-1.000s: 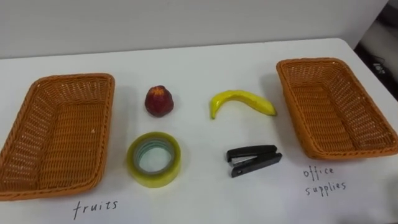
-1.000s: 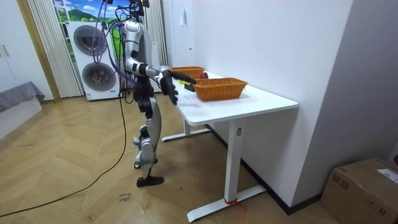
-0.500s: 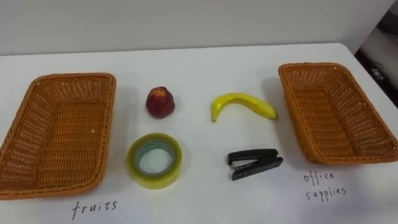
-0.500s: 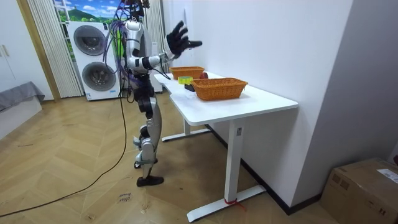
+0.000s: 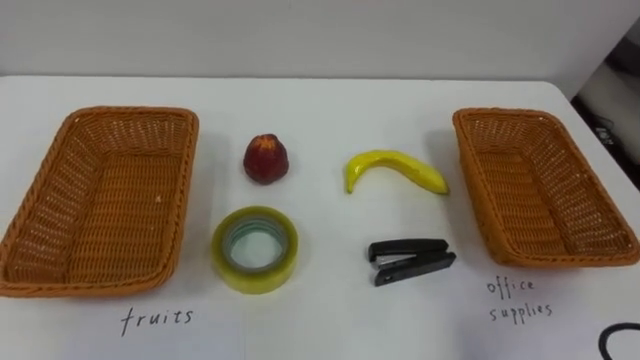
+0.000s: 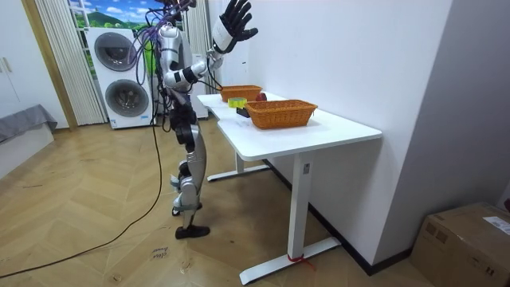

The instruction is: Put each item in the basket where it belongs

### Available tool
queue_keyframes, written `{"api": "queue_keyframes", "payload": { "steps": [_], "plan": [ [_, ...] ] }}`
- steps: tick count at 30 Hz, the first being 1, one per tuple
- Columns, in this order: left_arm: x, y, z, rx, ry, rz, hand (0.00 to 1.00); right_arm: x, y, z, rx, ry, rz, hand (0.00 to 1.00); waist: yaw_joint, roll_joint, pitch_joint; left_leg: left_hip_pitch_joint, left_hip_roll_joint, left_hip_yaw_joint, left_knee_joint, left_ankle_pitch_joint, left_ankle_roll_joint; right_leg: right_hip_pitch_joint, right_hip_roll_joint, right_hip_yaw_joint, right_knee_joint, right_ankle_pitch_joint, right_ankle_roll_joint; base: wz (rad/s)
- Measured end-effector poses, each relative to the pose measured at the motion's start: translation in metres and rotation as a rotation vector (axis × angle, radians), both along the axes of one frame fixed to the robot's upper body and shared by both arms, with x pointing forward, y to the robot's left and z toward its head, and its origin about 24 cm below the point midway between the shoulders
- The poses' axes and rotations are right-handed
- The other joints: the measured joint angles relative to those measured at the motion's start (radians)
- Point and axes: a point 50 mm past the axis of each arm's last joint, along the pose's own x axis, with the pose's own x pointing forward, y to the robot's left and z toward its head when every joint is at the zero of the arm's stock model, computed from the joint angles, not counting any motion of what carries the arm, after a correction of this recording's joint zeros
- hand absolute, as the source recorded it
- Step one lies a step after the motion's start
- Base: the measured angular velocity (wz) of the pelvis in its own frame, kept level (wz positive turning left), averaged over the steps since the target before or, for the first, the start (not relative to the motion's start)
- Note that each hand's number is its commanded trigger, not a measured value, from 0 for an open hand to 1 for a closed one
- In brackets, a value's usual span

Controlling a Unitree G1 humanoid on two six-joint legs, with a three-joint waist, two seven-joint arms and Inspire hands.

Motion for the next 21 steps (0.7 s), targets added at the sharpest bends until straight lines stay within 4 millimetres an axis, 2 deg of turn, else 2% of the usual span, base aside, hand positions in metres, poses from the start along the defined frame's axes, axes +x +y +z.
{"api": "queue_keyframes", "payload": {
  "steps": [10,14,17,21],
  "plan": [
    [0.003,-0.001,-0.001,-0.018,0.014,-0.066,0.0,0.02,0.028,0.005,-0.226,0.139,0.217,0.0,0.009,0.002,-0.0022,0.001,0.002,0.007,0.0,0.0,0.0,-0.003,0.002,0.003,0.0,0.0,0.0,0.0],
    [0.002,0.001,-0.001,-0.029,0.026,-0.075,0.0,0.029,0.042,-0.002,-0.273,0.22,0.306,0.0,0.016,-0.004,-0.0021,0.004,0.002,0.003,0.0,0.0,0.0,-0.001,0.002,0.006,0.0,0.001,-0.001,0.0],
    [0.002,0.003,0.0,-0.027,0.025,-0.079,0.0,0.036,0.047,-0.011,-0.279,0.298,0.381,0.0,0.02,-0.013,-0.0021,0.005,0.003,0.001,0.0,0.0,0.0,0.0,0.002,0.005,0.001,0.001,-0.001,0.0],
    [0.003,0.004,0.0,-0.027,0.025,-0.08,0.0,0.038,0.051,-0.014,-0.304,0.345,0.45,0.0,0.027,-0.016,-0.0018,0.002,0.003,0.002,0.0,0.0,0.0,-0.001,0.001,0.003,0.002,0.001,-0.001,0.0]
  ]
}}
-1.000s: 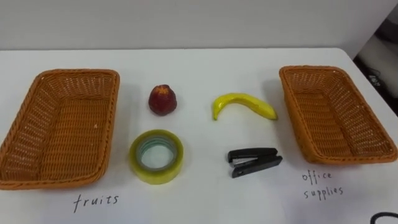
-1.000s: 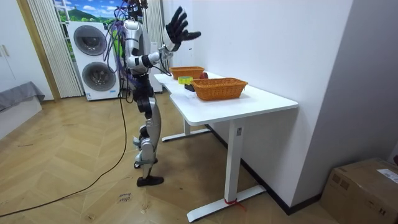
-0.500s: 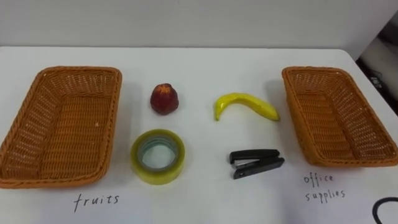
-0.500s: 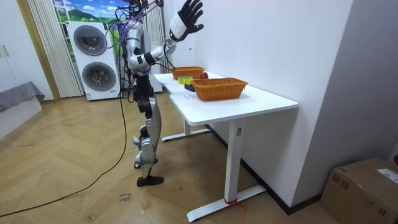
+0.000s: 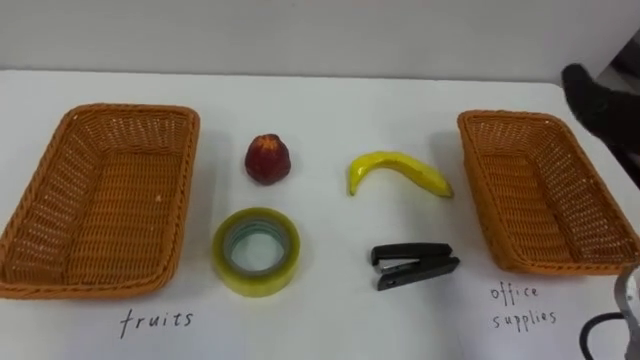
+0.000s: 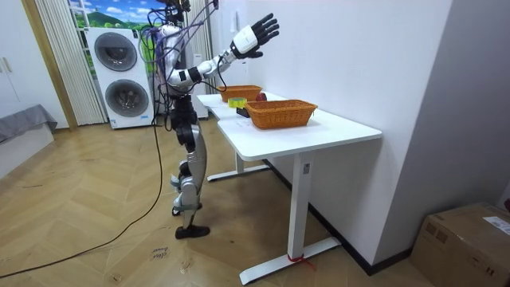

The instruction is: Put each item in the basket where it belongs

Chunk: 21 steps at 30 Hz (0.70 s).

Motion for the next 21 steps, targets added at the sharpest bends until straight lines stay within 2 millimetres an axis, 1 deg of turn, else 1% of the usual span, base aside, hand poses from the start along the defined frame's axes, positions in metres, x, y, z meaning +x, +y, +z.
{"api": "queue_keyframes", "payload": {
  "steps": [5,12,21],
  "plan": [
    [0.0,0.0,0.0,-0.001,0.006,-0.002,0.0,0.004,0.004,-0.004,-0.03,0.076,0.074,0.0,0.0,-0.003,-0.0021,-0.002,0.0,0.0,0.0,0.0,0.0,0.003,-0.001,-0.001,0.001,0.0,0.0,0.01],
    [0.0,0.002,0.0,0.001,0.022,-0.022,0.0,0.007,0.006,-0.01,-0.072,0.158,0.141,0.0,-0.002,0.0,-0.0002,0.0,0.0,0.001,0.002,0.0,0.0,0.014,-0.002,-0.005,0.0,0.001,-0.001,0.0],
    [-0.001,0.002,0.0,-0.015,0.038,-0.041,0.0,0.012,0.009,-0.02,-0.123,0.287,0.222,0.0,-0.004,0.001,-0.0007,0.0,0.0,-0.001,0.004,0.0,0.0,0.014,-0.002,-0.007,-0.002,0.001,-0.001,0.0]
  ]
}}
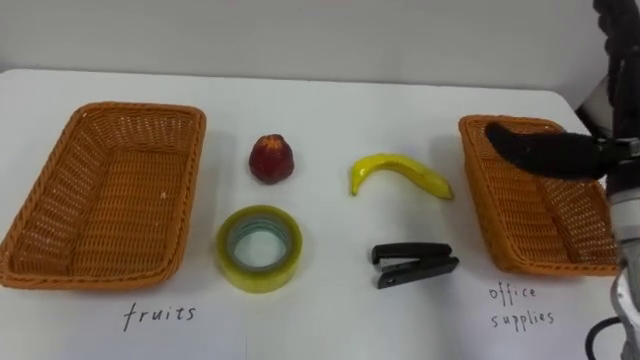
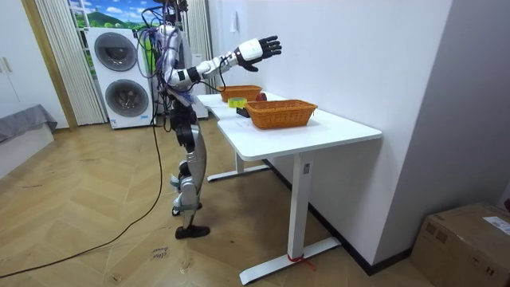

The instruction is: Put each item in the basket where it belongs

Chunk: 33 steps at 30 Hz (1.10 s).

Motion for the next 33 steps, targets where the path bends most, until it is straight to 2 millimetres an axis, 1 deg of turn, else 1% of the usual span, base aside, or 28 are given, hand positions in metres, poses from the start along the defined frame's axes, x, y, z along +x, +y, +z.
{"api": "queue_keyframes", "payload": {
  "steps": [2,7,9,10,12,14,18,23,33],
  "plan": [
    [0.0,0.0,0.0,0.0,0.002,0.001,0.0,0.0,0.001,-0.001,-0.003,0.017,0.017,0.0,0.003,0.001,-0.0001,0.0,0.0,0.0,0.0,0.0,0.0,0.0,0.0,0.0,0.0,0.0,0.0,0.0],
    [0.0,0.0,0.0,0.0,0.005,-0.002,0.0,0.005,0.005,-0.018,-0.01,0.143,0.07,0.0,0.004,0.001,-0.0008,0.001,0.001,0.0,0.001,0.0,0.0,0.0,0.0,-0.001,0.0,0.003,0.0,0.0],
    [0.0,0.0,0.0,0.0,0.006,-0.004,0.0,0.006,0.004,-0.021,-0.018,0.169,0.077,0.0,0.003,0.002,-0.0008,0.0,0.001,-0.003,0.002,0.0,0.0,0.0,-0.001,-0.008,0.0,0.004,0.0,0.05],
    [0.0,-0.001,0.0,-0.001,0.007,-0.004,0.0,0.006,0.004,-0.022,-0.026,0.182,0.079,0.0,0.003,-0.001,-0.0028,-0.001,0.001,-0.005,0.002,0.0,0.0,0.0,-0.002,-0.012,0.001,0.004,0.0,0.08],
    [0.0,-0.001,0.0,-0.003,0.008,-0.004,0.0,0.006,0.004,-0.022,-0.046,0.197,0.093,0.0,0.003,-0.001,-0.0031,-0.003,0.001,-0.009,0.002,0.0,0.0,0.001,-0.003,-0.017,0.001,0.004,0.0,0.06],
    [0.0,-0.001,0.0,-0.008,0.013,-0.005,0.0,0.007,0.004,-0.022,-0.088,0.22,0.11,0.0,0.004,-0.004,-0.004,-0.002,0.0,-0.011,0.002,0.0,0.0,0.003,-0.003,-0.02,0.001,0.004,0.0,0.04],
    [0.004,0.002,-0.001,-0.03,0.018,-0.018,0.0,0.008,0.005,-0.028,-0.13,0.286,0.133,0.0,0.007,-0.009,-0.0022,-0.002,0.0,-0.012,0.004,0.0,0.0,0.003,-0.003,-0.021,0.0,0.004,-0.001,0.0],
    [0.011,0.006,0.0,-0.045,0.015,-0.049,0.0,0.008,0.012,-0.036,-0.158,0.371,0.211,0.0,0.008,-0.018,0.0007,-0.002,-0.001,-0.011,0.004,0.0,0.0,0.0,-0.003,-0.017,-0.005,0.005,-0.001,0.0],
    [0.011,0.006,0.0,-0.061,0.019,-0.078,0.0,0.008,0.016,-0.039,-0.192,0.433,0.277,0.0,0.007,-0.018,0.0012,-0.002,0.001,-0.014,-0.001,0.0,0.0,0.004,0.002,-0.005,-0.012,0.008,0.0,-0.01]
  ]
}}
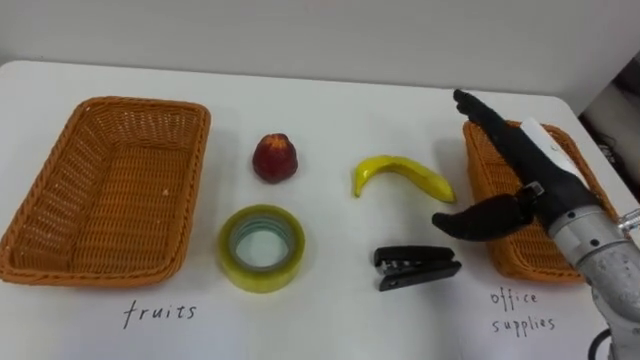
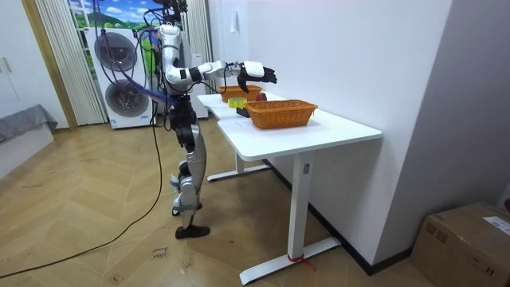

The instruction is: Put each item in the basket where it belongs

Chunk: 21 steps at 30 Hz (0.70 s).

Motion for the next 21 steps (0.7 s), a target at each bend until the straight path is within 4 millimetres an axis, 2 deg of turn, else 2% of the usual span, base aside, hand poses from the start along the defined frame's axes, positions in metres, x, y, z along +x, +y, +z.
{"api": "queue_keyframes", "payload": {
  "steps": [7,21],
  "plan": [
    [0.0,0.002,0.001,-0.016,0.002,-0.012,0.0,0.0,0.01,-0.006,-0.023,0.058,0.08,0.0,0.001,-0.003,0.0009,0.002,0.0,0.0,0.0,0.0,0.0,-0.001,0.001,0.008,-0.001,0.002,0.001,-0.03],
    [0.002,0.005,0.001,-0.033,0.001,-0.016,0.0,-0.002,0.012,-0.009,-0.022,0.124,0.126,0.0,0.004,-0.006,0.001,-0.006,0.0,0.003,0.001,0.0,0.0,-0.003,0.001,0.003,0.0,0.006,0.001,0.0]
  ]
}}
